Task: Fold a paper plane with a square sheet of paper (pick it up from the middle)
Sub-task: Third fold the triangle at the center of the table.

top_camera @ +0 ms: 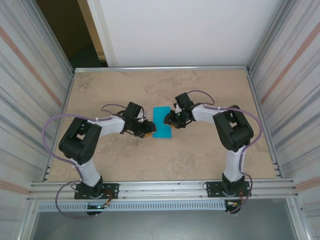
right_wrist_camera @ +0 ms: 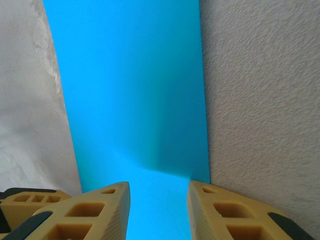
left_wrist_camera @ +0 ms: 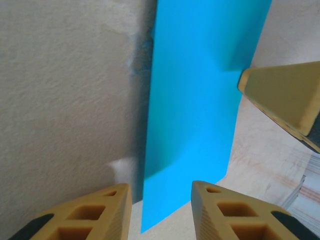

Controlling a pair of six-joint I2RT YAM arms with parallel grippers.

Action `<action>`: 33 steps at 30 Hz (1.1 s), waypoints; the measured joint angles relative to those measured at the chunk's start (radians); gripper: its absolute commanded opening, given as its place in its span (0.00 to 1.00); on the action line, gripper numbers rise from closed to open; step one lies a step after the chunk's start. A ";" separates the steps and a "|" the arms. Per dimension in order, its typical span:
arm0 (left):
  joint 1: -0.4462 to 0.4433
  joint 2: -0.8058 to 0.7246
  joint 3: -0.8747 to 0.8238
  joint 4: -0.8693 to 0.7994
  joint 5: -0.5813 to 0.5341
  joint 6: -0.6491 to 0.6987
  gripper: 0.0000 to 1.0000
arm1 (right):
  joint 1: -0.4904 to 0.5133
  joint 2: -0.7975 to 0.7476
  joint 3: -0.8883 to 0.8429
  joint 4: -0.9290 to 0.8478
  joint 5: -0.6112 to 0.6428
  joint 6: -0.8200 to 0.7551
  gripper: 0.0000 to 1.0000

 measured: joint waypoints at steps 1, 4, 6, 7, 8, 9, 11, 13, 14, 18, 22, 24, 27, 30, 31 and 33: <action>-0.002 0.002 0.005 0.000 0.005 0.000 0.37 | 0.000 0.000 0.000 0.000 0.000 0.000 0.35; -0.002 0.018 0.024 0.003 0.013 0.006 0.36 | 0.000 0.000 0.000 0.000 0.000 0.000 0.35; -0.002 0.032 0.032 0.003 0.019 0.008 0.36 | 0.000 0.000 0.000 0.000 0.000 0.000 0.35; -0.002 0.040 0.035 0.003 0.020 0.008 0.36 | 0.000 0.000 0.000 0.000 0.000 0.000 0.36; -0.002 0.045 0.037 0.003 0.021 0.009 0.36 | 0.000 0.000 0.000 0.000 0.000 0.000 0.35; -0.002 0.049 0.039 0.003 0.023 0.011 0.36 | 0.000 0.000 0.000 0.000 0.000 0.000 0.36; -0.002 0.051 0.044 -0.001 0.024 0.019 0.37 | 0.000 0.000 0.000 0.001 0.000 0.000 0.36; -0.002 0.051 0.055 -0.003 0.024 0.027 0.37 | 0.000 0.000 0.000 0.001 0.000 0.000 0.36; -0.001 0.051 0.061 -0.003 0.024 0.031 0.37 | 0.000 0.000 -0.001 0.001 0.000 0.000 0.36; 0.009 0.054 0.073 0.003 0.038 0.035 0.37 | -0.002 0.000 -0.001 0.001 -0.001 0.000 0.35; 0.018 0.080 0.111 -0.002 0.046 0.053 0.37 | -0.002 0.000 -0.002 0.001 -0.001 0.000 0.35; 0.021 0.093 0.133 -0.003 0.046 0.061 0.37 | -0.002 0.000 -0.002 0.001 -0.001 0.000 0.35; 0.027 0.107 0.153 -0.005 0.047 0.064 0.34 | -0.002 0.000 -0.002 0.002 -0.001 0.000 0.35; 0.034 0.127 0.170 -0.005 0.051 0.068 0.31 | -0.006 0.000 -0.002 0.002 -0.008 0.000 0.35; 0.034 0.134 0.175 -0.004 0.052 0.068 0.30 | -0.008 0.000 -0.002 0.002 -0.008 0.000 0.35; 0.040 0.145 0.180 -0.005 0.053 0.068 0.28 | -0.011 0.000 -0.003 0.003 -0.010 0.000 0.35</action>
